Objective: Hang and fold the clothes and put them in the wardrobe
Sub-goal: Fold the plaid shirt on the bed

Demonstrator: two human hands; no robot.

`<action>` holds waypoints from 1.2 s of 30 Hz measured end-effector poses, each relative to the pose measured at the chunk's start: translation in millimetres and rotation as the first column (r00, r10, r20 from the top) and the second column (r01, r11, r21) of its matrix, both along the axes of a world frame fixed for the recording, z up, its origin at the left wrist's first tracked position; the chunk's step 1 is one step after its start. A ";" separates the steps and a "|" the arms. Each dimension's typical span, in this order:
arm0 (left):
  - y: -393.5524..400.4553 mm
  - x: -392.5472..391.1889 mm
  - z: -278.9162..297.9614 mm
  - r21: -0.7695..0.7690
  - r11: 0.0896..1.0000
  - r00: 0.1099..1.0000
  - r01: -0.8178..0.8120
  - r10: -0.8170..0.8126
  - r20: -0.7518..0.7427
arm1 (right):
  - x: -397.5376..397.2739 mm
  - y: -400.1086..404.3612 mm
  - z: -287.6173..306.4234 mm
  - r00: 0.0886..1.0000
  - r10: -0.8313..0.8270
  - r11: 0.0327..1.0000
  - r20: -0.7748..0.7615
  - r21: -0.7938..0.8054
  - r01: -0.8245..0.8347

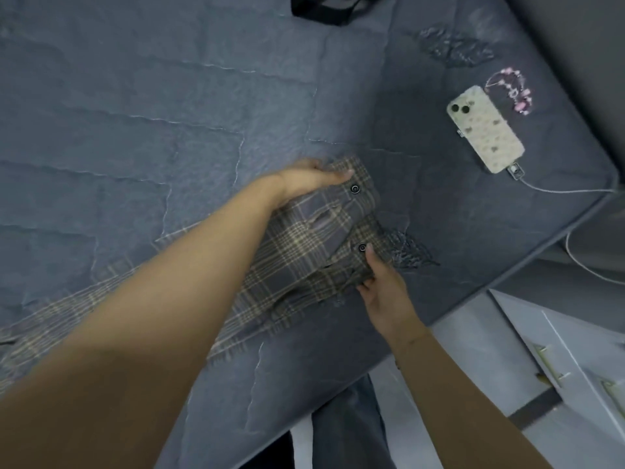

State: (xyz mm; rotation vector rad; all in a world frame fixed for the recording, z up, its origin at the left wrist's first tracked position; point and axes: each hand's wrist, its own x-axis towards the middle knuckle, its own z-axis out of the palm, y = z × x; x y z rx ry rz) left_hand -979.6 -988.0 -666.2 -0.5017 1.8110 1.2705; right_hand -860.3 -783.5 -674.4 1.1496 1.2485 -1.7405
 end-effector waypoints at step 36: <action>-450.7 494.7 33.2 -0.277 0.855 0.867 -0.439 0.323 -0.378 | 359.1 -389.5 20.9 -0.587 0.760 -0.130 -0.278 0.821 -0.556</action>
